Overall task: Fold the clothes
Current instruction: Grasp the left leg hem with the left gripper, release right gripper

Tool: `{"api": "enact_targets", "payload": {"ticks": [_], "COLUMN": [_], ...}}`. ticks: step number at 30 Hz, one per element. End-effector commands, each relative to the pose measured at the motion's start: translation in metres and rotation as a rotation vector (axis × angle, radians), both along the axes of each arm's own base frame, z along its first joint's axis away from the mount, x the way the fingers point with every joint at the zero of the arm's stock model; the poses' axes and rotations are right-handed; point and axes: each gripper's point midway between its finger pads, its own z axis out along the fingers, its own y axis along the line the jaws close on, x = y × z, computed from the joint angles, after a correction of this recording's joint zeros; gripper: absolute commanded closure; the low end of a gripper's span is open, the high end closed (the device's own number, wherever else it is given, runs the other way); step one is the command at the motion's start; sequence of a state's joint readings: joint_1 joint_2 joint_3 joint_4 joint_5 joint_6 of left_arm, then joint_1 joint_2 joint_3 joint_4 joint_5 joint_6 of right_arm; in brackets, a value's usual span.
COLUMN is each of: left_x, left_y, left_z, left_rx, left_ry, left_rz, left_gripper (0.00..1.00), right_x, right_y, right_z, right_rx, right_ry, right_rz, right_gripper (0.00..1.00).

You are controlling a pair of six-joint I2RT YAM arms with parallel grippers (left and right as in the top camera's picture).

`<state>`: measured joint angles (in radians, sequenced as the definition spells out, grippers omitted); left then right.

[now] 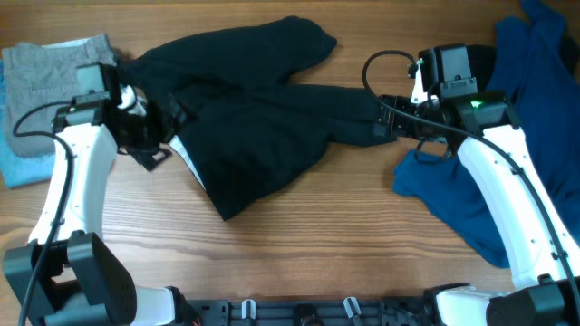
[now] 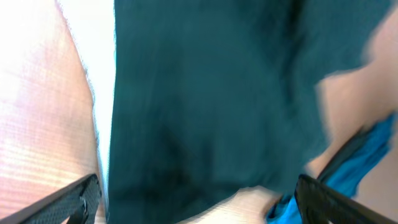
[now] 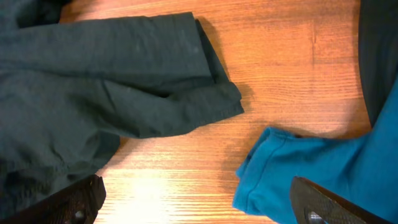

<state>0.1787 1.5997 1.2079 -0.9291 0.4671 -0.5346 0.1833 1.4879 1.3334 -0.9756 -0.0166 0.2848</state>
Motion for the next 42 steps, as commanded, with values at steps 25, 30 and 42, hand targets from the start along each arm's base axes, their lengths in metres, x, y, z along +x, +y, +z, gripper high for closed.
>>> {"api": "enact_targets", "payload": {"ticks": [25,30,42], "left_x": [-0.096,-0.105,-0.107], "left_y": [-0.096,-0.090,-0.086], "left_z": [-0.123,-0.125,-0.126], "left_rx": [0.156,0.174,0.194], "left_ry": [0.163,0.207,0.217], "left_rz": [-0.372,-0.364,-0.361], "left_gripper": [0.02,0.02,0.00], "right_x": [-0.054,-0.069,-0.165], "right_y": [-0.058,-0.064,-0.240], "right_z": [-0.160,-0.185,-0.205], "right_rx": [-0.008,0.002,-0.088], "right_ry": [0.561,0.570,0.635], "right_rz": [-0.300,-0.322,-1.068], "right_gripper": [0.89,0.87,0.85]}}
